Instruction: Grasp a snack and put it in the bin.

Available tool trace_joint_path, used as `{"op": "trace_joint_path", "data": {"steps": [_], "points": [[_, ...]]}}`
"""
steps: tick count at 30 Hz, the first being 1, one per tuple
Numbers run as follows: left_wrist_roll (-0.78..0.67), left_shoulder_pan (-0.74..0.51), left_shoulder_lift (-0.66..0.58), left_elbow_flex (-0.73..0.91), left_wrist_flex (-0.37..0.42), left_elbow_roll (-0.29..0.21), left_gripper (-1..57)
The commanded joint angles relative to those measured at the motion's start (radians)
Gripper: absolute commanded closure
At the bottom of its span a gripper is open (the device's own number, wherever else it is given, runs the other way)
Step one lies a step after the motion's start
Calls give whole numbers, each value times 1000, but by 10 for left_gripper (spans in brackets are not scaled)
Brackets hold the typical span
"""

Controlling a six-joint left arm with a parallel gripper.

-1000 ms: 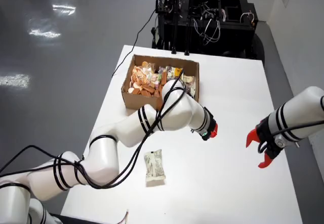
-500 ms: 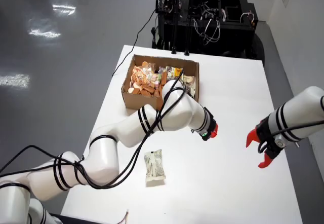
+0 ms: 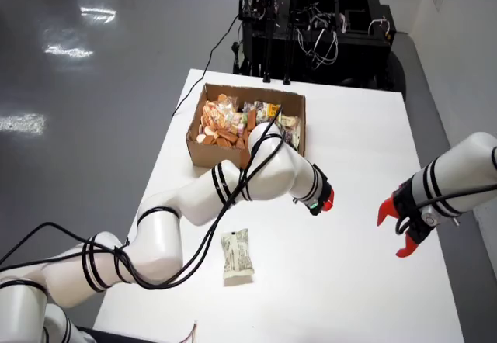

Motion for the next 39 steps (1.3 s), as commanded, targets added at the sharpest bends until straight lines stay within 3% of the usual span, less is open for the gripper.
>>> {"op": "trace_joint_path", "data": {"steps": [1,25,39], "points": [[0,0,0,0,0,0,555],[1,0,0,-2,0,0,555],[110,37,3,-7,0,0,558]]}}
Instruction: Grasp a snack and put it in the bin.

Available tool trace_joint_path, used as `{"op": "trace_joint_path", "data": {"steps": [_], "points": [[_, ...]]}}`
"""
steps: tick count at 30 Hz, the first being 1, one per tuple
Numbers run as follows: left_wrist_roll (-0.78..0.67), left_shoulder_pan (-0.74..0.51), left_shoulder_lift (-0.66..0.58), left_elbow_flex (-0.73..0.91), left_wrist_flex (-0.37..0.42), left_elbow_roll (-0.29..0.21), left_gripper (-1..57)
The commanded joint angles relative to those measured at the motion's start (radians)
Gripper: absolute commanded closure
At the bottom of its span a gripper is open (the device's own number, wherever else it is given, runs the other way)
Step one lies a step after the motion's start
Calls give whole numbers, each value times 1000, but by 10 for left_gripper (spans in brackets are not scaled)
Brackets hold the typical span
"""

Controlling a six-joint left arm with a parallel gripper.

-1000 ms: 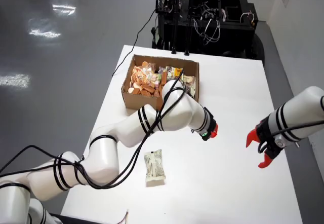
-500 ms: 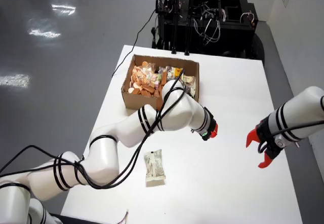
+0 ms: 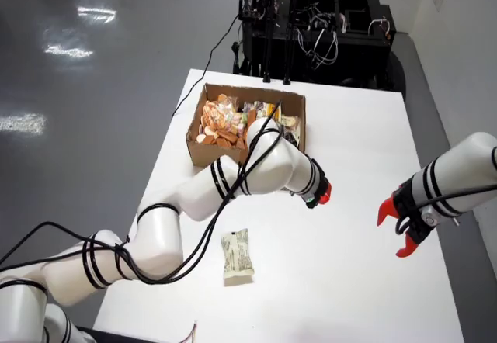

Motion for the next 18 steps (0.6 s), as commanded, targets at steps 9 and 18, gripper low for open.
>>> {"op": "trace_joint_path", "data": {"steps": [9,18], "points": [[-40,56,1,-2,4,1,557],[-222,67,-77,155,13,25,556]]}}
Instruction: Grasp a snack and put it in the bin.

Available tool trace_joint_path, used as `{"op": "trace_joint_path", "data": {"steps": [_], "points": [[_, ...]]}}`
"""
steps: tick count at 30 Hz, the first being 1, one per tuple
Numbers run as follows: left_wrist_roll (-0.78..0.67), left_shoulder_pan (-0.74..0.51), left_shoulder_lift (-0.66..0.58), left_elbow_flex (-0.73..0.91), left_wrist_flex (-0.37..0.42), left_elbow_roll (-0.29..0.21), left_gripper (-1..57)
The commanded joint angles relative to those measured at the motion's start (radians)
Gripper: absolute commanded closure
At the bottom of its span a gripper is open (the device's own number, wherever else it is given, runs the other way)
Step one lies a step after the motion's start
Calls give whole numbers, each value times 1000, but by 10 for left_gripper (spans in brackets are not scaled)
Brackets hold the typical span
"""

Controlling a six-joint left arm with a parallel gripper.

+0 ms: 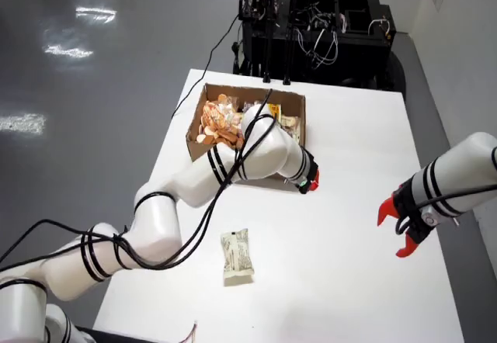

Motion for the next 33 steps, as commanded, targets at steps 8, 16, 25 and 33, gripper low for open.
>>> {"op": "trace_joint_path", "data": {"steps": [8,16,25,33], "points": [[-195,32,-230,427,0,42,539],[-210,27,-412,737,-9,80,458],[-120,-36,-560,980,-39,101,291],[-138,-64,-786,1317,-181,94,235]]}}
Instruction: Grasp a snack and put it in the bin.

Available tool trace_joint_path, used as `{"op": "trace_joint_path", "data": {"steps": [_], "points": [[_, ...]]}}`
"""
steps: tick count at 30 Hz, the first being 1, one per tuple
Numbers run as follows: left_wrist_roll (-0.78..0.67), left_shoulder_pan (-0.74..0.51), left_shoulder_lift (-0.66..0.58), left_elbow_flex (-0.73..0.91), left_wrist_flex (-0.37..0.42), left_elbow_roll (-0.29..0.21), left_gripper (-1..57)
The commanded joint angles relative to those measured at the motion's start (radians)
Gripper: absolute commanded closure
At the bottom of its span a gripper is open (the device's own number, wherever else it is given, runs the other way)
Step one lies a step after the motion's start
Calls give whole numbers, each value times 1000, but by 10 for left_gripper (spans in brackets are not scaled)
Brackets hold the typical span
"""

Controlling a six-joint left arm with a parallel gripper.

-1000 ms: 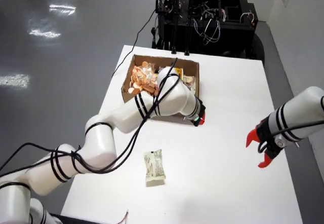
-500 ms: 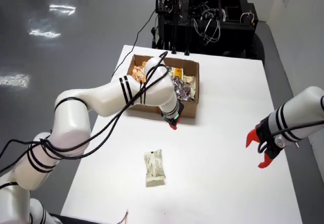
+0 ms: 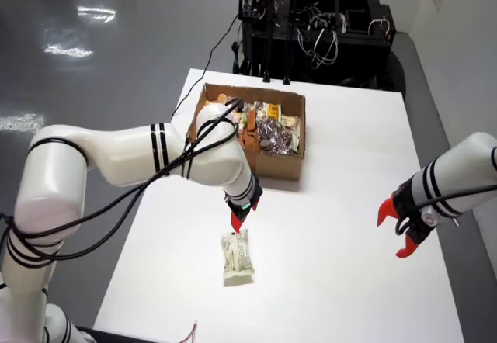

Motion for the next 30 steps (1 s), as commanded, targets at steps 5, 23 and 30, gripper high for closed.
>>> {"op": "trace_joint_path", "data": {"steps": [5,23,30], "points": [[-22,-10,-240,337,-134,-12,217],[159,-40,-254,431,-307,-116,136],[237,-27,-218,431,-350,-122,128]]}}
